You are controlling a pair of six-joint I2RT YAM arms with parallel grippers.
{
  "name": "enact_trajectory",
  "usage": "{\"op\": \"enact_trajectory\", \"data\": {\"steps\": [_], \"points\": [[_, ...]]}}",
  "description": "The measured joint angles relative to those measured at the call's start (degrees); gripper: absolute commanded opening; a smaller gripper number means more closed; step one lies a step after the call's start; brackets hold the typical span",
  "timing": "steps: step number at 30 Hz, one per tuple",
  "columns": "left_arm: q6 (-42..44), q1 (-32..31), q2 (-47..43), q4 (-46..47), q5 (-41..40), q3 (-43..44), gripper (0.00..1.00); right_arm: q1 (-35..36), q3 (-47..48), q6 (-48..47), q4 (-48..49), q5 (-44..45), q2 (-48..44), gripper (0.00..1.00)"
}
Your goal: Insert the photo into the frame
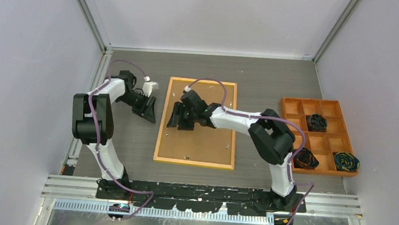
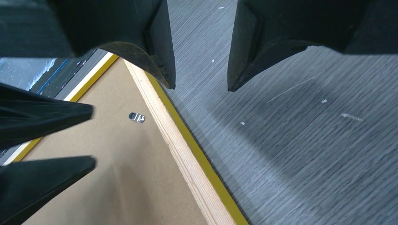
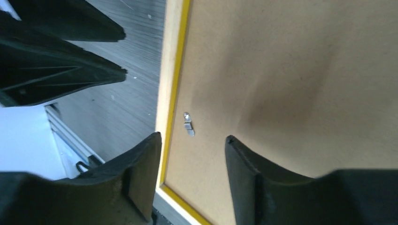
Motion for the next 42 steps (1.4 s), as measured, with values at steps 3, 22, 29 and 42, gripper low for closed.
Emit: {"op": "enact_trajectory", "data": {"steps": [3,22,29,42], "points": [[0.00,-0.70,0.68,0.28,0.02,0.00,0.41,1.20,0.94,1.07,0.74,0.04,3.41,0.46],[-0.15,-6.27,3.30,1.53,-0.94,-0.04,0.35,3.04,1.40,7.80,6.82,-2.01,7.06,0.40],[-0.42,-6.29,3.41,1.53,-0.70,-0.04,0.33,3.28,1.27,8.85,8.28,-2.93,7.43,0.38],[-0.61,-6.34,3.41,1.49,-0.44,-0.15,0.30,3.28,-0.59,10.58,11.91,-3.58,7.69,0.36]]}}
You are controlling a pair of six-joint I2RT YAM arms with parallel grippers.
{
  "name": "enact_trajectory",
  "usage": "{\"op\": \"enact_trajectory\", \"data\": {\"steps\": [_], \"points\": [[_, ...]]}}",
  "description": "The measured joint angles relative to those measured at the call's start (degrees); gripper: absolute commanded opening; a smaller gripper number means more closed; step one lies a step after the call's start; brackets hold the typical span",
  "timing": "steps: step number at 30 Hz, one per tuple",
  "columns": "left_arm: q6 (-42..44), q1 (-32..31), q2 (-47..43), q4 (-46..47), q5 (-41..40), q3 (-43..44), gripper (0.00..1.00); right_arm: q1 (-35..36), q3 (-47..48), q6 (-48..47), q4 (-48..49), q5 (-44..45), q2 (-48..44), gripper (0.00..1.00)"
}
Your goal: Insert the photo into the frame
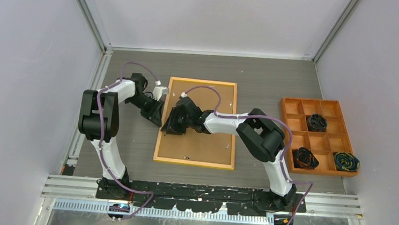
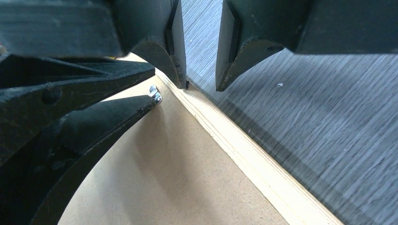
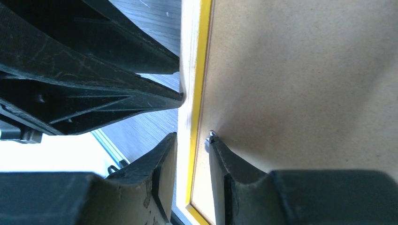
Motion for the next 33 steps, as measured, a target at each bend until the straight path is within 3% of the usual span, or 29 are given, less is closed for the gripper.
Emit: {"op": "enact_trajectory", "data": {"steps": [10,33], "points": [[0.02,0.07,-0.02,0.26,0.92,-0.48,0.28,0.37,-4.26,0.87,2.27,0.68,-2.19,0.36],[0.42,0.07,-0.26,0.59,1.49,-0.92,0.26,0.74,-2.95,5.44,4.00,-0.37,-0.26,0.34]]}}
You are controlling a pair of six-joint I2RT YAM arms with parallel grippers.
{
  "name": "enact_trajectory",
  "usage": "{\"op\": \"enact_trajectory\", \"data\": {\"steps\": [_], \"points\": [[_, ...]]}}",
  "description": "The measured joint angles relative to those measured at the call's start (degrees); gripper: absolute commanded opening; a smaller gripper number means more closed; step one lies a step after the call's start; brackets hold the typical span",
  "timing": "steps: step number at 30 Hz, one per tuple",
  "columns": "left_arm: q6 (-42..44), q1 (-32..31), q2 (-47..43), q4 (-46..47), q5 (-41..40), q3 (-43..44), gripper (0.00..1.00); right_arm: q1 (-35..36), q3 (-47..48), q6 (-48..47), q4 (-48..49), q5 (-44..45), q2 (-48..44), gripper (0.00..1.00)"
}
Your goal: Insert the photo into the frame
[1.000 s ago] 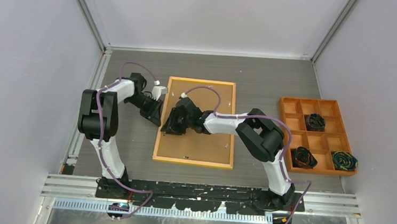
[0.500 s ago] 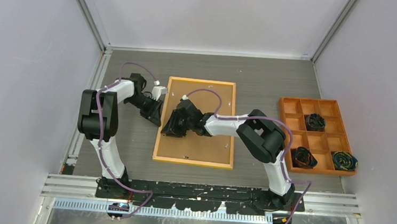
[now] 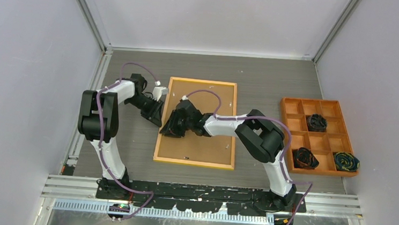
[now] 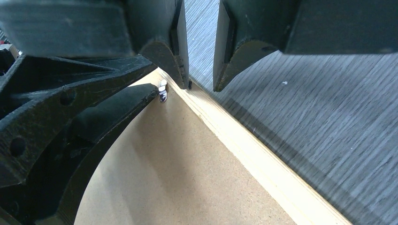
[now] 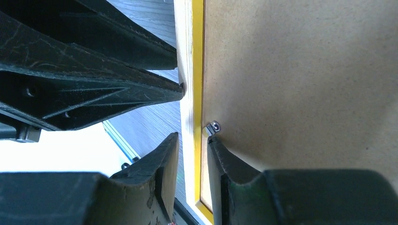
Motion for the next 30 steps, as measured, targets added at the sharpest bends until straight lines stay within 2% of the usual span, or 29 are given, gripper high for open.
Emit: {"op": "enact_trajectory", "data": {"steps": [16,19,24,30], "points": [[0.48,0.00,-0.28,0.20,0.20,-0.28,0.26,0.00,1.92,0.00,-0.13,-0.07,1.49,0.31],[0.50,0.00,-0.31,0.15,0.20,-0.26,0.27,-0.02,1.92,-0.22,-0.07,-0.20,1.46,0.37],[0.31,0.48,0.35,-1.09,-0.46,1.55,0.28,-1.62,0.79,-2.34,-1.27,-0.57,-0.98,0.54],[-3.28,1.99,6.54,-1.68,-0.17,12.57,0.28,-10.56,0.90,-6.88,-4.39,-1.46,-6.23,0.58]]}}
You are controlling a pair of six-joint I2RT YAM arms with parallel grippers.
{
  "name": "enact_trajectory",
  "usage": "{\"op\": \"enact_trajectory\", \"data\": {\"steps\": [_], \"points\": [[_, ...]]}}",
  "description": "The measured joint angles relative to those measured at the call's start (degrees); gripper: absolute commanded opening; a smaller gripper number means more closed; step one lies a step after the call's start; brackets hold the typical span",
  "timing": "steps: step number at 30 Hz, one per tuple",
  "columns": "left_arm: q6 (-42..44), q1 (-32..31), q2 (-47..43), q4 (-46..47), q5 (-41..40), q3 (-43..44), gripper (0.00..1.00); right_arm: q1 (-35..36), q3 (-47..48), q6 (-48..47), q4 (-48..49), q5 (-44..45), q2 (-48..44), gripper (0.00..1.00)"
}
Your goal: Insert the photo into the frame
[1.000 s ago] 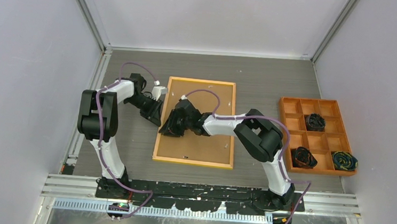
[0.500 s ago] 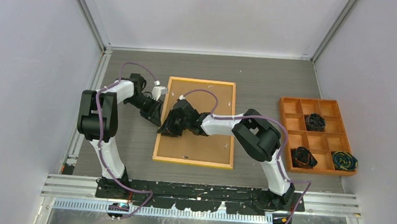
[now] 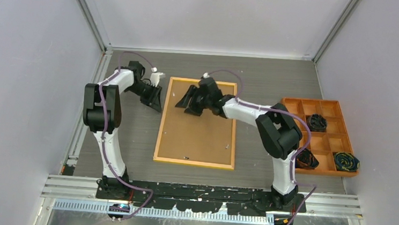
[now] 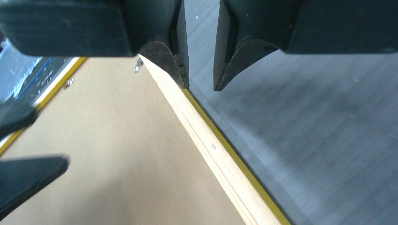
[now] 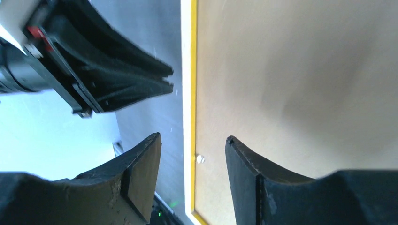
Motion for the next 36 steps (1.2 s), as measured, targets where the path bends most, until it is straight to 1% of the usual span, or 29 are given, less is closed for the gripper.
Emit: {"op": "enact_trajectory", "data": {"steps": [4,8,13,16,25,32,36], "points": [[-2.82,0.33,4.44,0.33,0.44,5.53,0.28,-6.10,4.48,-3.32,-3.78,-0.11,0.68,0.58],[-4.50,0.33,8.22,0.20,1.44,8.39,0.28,-9.55,12.31,-5.95,-5.95,-0.33,5.20,0.58],[-5.49,0.42,9.25,-0.31,2.54,9.55,0.27,-9.64,20.48,-7.30,-7.69,-1.53,13.70,0.58],[-5.42,0.37,9.25,-0.31,2.54,9.55,0.26,-9.40,22.75,-7.21,-8.44,-2.43,17.49,0.58],[-5.22,0.09,9.22,0.02,2.95,9.09,0.26,-9.27,30.82,-6.51,-8.76,-4.96,22.97,0.57],[-5.25,0.09,8.87,0.72,3.13,8.35,0.26,-8.61,39.08,-6.03,-9.92,-6.54,28.24,0.56],[-5.22,0.09,8.66,1.16,3.15,7.98,0.25,-7.98,41.20,-5.90,-9.97,-7.15,29.70,0.54]]}}
